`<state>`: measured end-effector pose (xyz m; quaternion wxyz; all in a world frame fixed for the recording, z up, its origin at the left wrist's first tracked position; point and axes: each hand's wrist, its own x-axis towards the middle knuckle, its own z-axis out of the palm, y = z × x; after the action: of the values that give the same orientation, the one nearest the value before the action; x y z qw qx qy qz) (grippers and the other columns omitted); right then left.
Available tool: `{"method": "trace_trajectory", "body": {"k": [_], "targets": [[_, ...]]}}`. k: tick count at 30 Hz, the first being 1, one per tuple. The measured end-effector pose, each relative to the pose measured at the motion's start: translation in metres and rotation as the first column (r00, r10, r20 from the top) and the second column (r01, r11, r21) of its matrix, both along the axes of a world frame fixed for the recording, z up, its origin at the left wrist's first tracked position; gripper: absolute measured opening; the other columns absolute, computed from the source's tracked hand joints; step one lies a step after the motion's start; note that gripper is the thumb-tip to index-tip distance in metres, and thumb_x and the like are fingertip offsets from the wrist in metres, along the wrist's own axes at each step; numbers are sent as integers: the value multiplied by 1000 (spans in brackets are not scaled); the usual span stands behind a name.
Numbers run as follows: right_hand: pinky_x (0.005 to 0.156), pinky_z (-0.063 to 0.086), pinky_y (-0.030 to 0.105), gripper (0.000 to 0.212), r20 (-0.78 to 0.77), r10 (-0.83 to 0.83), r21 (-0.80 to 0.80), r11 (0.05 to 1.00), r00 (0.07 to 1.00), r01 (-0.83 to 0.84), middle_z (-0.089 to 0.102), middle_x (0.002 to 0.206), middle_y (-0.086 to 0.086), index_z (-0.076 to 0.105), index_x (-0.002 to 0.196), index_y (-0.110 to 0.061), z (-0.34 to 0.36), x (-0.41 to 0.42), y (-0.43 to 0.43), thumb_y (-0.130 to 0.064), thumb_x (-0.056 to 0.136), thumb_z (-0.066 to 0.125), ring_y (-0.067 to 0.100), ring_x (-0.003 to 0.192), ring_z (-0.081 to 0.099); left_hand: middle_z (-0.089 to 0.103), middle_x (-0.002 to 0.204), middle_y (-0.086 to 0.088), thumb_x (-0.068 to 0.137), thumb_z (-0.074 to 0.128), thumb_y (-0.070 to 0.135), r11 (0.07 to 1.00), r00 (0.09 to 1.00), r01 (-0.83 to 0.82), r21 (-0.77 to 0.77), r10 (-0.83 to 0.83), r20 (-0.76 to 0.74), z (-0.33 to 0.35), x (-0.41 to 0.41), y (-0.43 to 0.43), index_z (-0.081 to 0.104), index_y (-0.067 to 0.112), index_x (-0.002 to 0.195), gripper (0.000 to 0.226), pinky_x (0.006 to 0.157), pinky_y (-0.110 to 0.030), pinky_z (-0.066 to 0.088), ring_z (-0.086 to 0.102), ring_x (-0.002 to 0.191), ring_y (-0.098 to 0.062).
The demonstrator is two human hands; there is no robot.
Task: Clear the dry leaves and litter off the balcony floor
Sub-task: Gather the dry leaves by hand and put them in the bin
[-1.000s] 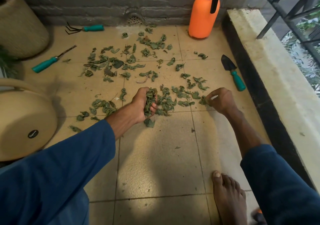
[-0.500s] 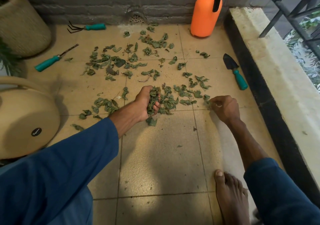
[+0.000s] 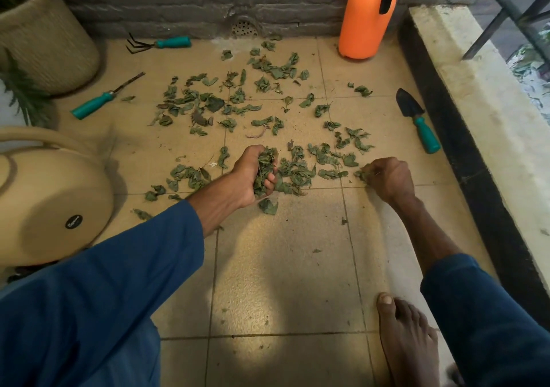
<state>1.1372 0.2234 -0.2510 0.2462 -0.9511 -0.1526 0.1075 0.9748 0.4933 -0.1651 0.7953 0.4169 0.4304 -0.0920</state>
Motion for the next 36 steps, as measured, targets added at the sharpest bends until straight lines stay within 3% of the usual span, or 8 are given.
{"method": "trace_trajectory", "body": {"k": [5, 7, 10, 15, 19, 24, 31, 36], "targets": [[73, 57, 30, 32, -69, -48, 148, 987, 996, 58, 66, 91, -1, 63, 119, -14, 8, -6, -7, -4, 90, 71, 11, 79, 64, 49, 64, 2, 97, 40, 29, 1000, 1000, 21, 12, -21, -8, 1, 1, -3, 56, 15, 70, 35, 35, -15, 28, 41, 41, -9], [76, 54, 27, 40, -60, 20, 125, 992, 998, -13, 70, 102, 6, 62, 130, -10, 12, -2, -2, -3, 91, 70, 16, 86, 66, 49, 64, 2, 97, 40, 29, 1000, 1000, 22, 6, -22, -6, 3, 1, -4, 56, 15, 71, 34, 35, -15, 27, 41, 41, -9], [81, 50, 25, 28, 29, 117, 89, 989, 993, -119, 72, 118, 11, 73, 119, -8, 16, 6, 12, -1, 92, 68, 19, 99, 66, 49, 65, 1, 98, 39, 30, 1000, 1000, 13, 15, -13, -6, 4, 0, -2, 56, 14, 72, 34, 35, -15, 28, 41, 40, -9], [72, 42, 7, 16, 62, 148, 89, 984, 987, -153, 76, 104, 7, 79, 103, -8, 17, 23, 39, -3, 90, 72, 10, 89, 63, 52, 62, 1, 100, 39, 30, 1000, 1000, -14, 28, 14, 6, 7, -2, 4, 56, 14, 74, 35, 36, -14, 29, 42, 39, -10], [78, 49, 25, 15, 3, 151, -15, 988, 988, -151, 74, 104, 8, 79, 103, -6, 10, 32, 52, -5, 91, 71, 15, 90, 64, 52, 63, 1, 100, 39, 31, 1000, 1000, -19, 20, 19, 5, 5, -3, 8, 56, 13, 75, 35, 36, -16, 30, 42, 42, -10], [75, 49, 24, 10, 44, 184, -73, 981, 982, -180, 75, 103, 12, 77, 96, -4, -3, 20, 50, 0, 87, 73, 17, 87, 67, 53, 62, 1, 100, 39, 31, 1000, 1000, -25, 16, 25, -10, 4, -5, 12, 56, 14, 76, 34, 36, -16, 30, 42, 41, -10], [88, 56, 31, 14, 40, 21, 144, 989, 999, -26, 74, 104, 3, 77, 102, -10, 8, 2, 26, -5, 90, 71, 13, 92, 67, 53, 64, 1, 101, 39, 32, 1000, 1000, -18, 19, 18, -10, 5, -4, 9, 56, 14, 78, 34, 34, -17, 30, 43, 40, -9], [70, 61, 27, 29, -106, -109, 320, 937, 988, 138, 75, 96, 5, 67, 112, -13, 22, -1, 9, 0, 87, 74, 14, 81, 73, 52, 64, 1, 102, 40, 32, 999, 1000, 4, 32, -4, -1, 7, -4, 4, 56, 14, 78, 34, 34, -17, 30, 43, 40, -9]]}}
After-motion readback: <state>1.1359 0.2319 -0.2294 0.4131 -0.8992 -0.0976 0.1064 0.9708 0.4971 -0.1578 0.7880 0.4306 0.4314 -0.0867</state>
